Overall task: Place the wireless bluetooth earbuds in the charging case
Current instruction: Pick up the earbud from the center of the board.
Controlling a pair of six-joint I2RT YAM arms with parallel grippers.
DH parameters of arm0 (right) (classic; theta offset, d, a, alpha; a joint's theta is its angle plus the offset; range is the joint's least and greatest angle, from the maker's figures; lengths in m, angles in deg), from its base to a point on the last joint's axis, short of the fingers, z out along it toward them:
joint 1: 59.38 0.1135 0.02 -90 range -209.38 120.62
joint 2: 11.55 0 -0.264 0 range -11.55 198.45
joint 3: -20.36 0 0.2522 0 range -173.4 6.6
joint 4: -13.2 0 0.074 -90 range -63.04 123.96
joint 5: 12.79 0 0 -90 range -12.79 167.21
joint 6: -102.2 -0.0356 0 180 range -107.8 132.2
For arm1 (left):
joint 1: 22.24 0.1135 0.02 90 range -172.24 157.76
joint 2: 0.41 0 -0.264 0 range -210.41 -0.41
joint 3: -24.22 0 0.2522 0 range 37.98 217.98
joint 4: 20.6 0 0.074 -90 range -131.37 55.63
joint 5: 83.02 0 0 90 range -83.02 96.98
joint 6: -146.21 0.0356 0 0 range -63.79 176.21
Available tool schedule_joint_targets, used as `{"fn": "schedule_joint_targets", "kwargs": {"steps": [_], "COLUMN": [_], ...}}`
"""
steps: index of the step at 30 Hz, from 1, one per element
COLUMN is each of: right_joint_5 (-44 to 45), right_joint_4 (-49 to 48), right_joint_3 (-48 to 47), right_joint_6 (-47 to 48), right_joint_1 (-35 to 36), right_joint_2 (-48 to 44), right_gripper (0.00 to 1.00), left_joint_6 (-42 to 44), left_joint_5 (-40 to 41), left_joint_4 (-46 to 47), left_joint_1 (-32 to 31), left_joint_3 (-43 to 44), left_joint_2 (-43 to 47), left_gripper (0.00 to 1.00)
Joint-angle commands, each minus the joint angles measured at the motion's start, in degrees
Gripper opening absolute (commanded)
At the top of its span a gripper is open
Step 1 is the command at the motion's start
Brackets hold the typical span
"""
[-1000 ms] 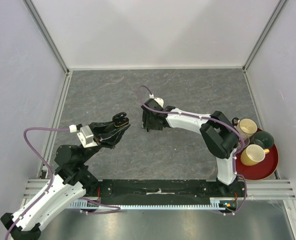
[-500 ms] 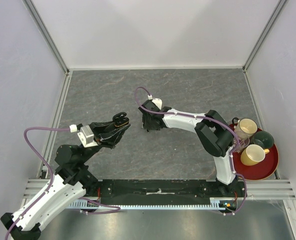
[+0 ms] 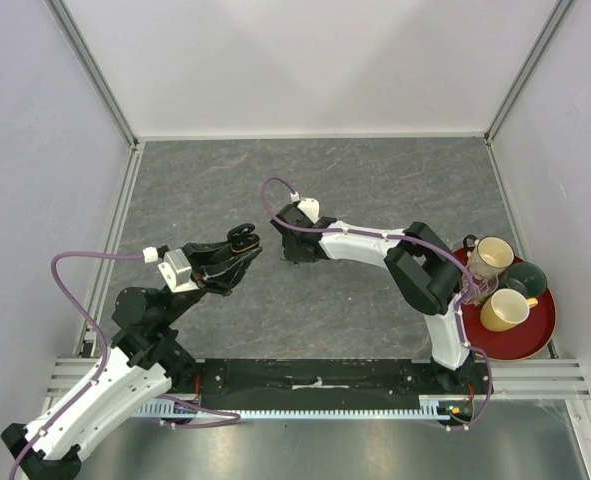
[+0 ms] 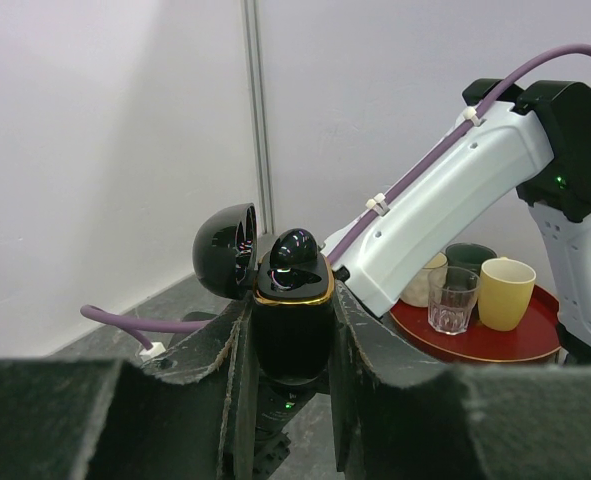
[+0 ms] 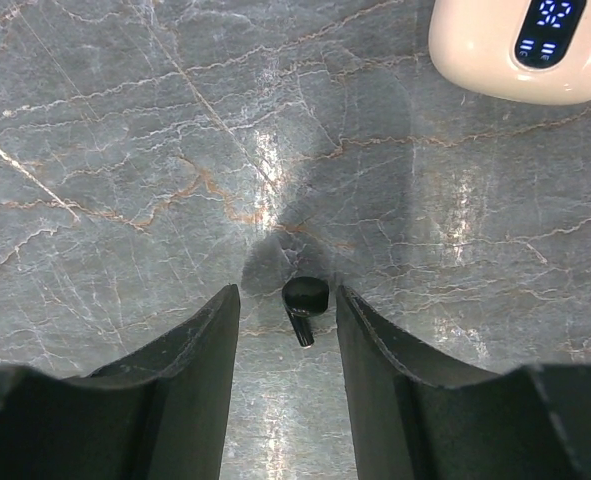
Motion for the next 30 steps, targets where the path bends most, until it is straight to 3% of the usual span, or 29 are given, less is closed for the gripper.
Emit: {"fn": "schedule_joint_targets", "kwargs": {"steps": [1,30], "right_joint_5": [1.9,3.5], "right_joint_4": [0.3,1.6], "right_joint_3": [-0.8,-0.8], "right_joint_6": [-1.1,-3.4], "right_joint_1": [0.3,0.3], "right_joint_2": [1.0,1.3], "right_gripper": [0.51,0.38], "left_joint_6": [1.9,1.4], "left_joint_5": [1.0,0.1], "left_joint_4": [1.0,2.4], "left_joint_1": [0.0,0.0], "left_joint_3": [-0.2,0.0], "left_joint_2": [0.1,-1.6], "left_gripper": [0.02,0.02]}}
